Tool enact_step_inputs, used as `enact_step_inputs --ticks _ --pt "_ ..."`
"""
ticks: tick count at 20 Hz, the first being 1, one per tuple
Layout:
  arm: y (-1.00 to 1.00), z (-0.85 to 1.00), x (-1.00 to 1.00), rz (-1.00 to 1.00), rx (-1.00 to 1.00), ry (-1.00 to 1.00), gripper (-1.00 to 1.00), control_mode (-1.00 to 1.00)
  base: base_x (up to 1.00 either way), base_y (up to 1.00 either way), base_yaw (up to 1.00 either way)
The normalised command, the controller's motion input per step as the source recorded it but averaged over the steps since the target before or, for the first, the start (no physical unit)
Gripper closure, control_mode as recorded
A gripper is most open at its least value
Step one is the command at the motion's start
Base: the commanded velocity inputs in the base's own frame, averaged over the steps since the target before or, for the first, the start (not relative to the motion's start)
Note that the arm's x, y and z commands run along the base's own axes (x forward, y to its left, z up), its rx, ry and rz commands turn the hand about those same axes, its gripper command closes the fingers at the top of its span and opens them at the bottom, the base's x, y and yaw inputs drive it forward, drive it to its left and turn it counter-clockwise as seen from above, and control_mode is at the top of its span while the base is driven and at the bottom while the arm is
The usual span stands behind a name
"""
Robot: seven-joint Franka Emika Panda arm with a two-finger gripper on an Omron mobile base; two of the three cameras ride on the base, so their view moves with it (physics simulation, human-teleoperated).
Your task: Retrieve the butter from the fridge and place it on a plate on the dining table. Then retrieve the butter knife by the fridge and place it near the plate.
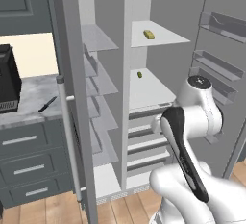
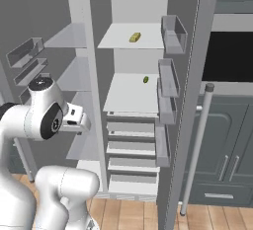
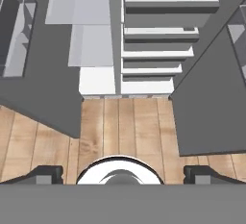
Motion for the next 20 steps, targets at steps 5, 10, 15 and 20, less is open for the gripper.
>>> enact_step_inputs --ticks 5,10,15,20 --pt "-0.02 -0.01 -0.01 -0.1 -0.04 0.01 -1.0 -1.0 0.0 0.0 0.0" --pt "-0.01 0.0 -0.01 -0.02 0.0 0.0 -1.0 -1.0 0.0 0.0 0.0" --pt "0.0 0.0 0.0 -0.01 0.0 0.0 -1.0 -1.0 0.0 0.0 0.0" --pt "0.0 0.0 0.0 0.0 0.0 0.0 -1.0 1.0 -0.03 -0.18 -0.16"
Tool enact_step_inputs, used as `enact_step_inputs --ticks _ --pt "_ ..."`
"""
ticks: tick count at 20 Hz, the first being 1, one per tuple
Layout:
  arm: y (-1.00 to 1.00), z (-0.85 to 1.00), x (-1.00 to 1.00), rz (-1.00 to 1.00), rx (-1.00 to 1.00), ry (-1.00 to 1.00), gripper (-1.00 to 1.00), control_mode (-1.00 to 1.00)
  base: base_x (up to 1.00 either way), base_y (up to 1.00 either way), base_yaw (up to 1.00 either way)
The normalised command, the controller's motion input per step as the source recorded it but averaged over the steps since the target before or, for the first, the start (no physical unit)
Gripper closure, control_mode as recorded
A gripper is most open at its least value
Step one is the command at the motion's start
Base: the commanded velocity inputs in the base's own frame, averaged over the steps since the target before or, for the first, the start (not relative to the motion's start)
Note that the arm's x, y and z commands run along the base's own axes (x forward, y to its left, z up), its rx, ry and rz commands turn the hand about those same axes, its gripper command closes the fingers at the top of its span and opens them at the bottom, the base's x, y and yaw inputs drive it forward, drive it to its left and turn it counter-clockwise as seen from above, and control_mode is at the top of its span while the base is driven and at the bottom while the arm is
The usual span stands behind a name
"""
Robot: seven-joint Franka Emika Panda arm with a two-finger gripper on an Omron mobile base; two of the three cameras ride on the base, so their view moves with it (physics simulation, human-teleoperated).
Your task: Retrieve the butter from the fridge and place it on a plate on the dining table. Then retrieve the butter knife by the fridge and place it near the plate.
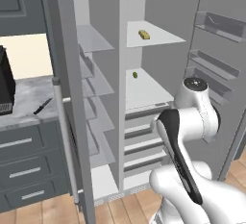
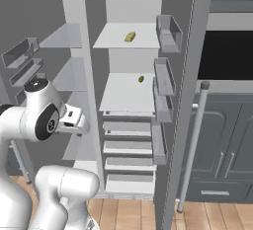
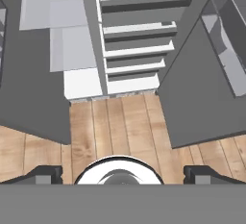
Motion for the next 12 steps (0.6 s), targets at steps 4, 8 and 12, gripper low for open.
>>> enact_step_inputs --ticks 4,8,12 --pt "0.0 0.0 0.0 0.0 0.0 0.0 -1.0 1.0 0.02 -0.25 -0.2" --pt "0.0 0.0 0.0 0.0 0.0 0.0 -1.0 1.0 0.38 -0.43 -0.25" --pt "0.0 0.0 0.0 0.0 0.0 0.0 -1.0 1.0 0.63 -0.21 -0.23"
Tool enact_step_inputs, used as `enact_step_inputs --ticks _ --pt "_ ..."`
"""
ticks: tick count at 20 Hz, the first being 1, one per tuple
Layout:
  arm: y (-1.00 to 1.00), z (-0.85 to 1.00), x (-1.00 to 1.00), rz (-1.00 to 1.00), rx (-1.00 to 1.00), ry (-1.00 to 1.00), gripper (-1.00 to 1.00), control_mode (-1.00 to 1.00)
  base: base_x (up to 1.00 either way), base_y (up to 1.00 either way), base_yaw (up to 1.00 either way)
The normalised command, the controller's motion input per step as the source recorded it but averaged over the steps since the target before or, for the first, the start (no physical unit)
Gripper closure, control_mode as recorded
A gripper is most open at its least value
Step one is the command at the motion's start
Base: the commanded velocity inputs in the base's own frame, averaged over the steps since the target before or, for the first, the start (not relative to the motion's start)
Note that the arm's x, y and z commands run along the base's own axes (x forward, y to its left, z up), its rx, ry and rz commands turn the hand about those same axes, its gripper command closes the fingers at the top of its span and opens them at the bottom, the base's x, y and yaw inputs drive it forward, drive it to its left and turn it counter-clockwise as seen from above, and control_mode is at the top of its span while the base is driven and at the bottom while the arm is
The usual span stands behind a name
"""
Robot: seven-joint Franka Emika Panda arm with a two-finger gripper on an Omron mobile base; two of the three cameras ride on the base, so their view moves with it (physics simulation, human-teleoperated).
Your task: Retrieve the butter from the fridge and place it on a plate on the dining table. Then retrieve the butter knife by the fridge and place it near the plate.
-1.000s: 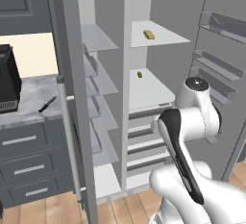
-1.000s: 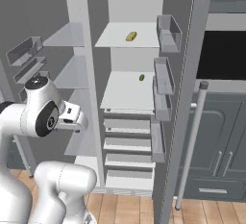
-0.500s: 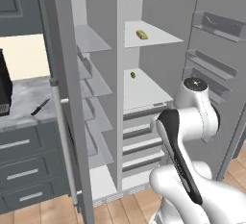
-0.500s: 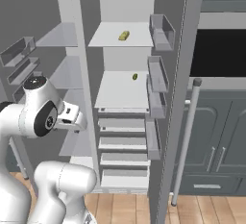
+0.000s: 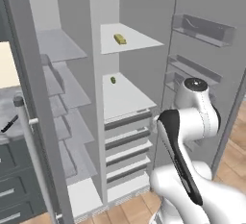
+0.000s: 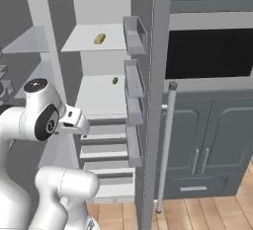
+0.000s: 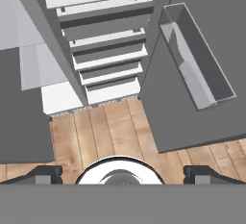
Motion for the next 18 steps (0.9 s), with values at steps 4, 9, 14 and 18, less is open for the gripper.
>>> enact_step_inputs --ticks 4,9,14,18 --pt "0.0 0.0 0.0 0.0 0.0 0.0 -1.0 1.0 0.75 0.0 -0.11" --pt "0.0 0.0 0.0 0.0 0.0 0.0 -1.0 1.0 0.72 0.01 -0.06" --pt "0.0 0.0 0.0 0.0 0.0 0.0 -1.0 1.0 0.78 -0.02 0.0" --pt "0.0 0.0 0.0 0.0 0.0 0.0 -1.0 1.0 0.83 -0.3 0.0"
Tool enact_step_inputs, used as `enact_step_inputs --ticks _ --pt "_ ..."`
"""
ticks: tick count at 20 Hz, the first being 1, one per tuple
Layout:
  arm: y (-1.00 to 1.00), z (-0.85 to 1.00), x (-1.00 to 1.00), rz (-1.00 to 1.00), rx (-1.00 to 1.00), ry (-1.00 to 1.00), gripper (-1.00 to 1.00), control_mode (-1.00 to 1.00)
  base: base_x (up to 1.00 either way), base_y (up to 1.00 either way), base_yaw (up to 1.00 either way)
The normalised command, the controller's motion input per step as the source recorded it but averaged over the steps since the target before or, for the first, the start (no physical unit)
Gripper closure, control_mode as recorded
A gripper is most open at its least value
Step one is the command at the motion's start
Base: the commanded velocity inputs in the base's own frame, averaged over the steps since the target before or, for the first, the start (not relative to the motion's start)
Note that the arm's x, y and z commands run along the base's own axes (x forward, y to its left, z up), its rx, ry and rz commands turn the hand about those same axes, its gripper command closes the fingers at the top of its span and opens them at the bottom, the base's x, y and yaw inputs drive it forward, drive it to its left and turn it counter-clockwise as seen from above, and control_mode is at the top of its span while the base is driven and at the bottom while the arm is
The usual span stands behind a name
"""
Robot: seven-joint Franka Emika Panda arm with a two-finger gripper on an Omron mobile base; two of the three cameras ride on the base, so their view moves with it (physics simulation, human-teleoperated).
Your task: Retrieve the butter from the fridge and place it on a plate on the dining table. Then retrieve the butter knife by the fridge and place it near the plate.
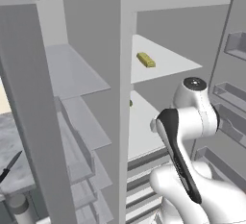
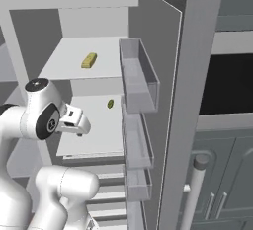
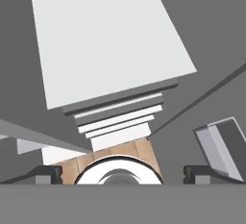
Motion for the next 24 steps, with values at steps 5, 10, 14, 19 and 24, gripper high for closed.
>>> enact_step_inputs --ticks 5,10,14,19,24 --pt "0.0 0.0 0.0 0.0 0.0 0.0 -1.0 1.0 0.53 -0.36 0.0" --pt "0.0 0.0 0.0 0.0 0.0 0.0 -1.0 1.0 0.18 -0.08 0.0" --pt "0.0 0.0 0.0 0.0 0.0 0.0 -1.0 1.0 0.0 0.0 0.0" --pt "0.0 0.0 0.0 0.0 0.0 0.0 -1.0 1.0 0.0 0.0 0.0" --pt "0.0 0.02 0.0 0.0 0.0 -0.13 -1.0 -1.0 0.0 0.0 0.0"
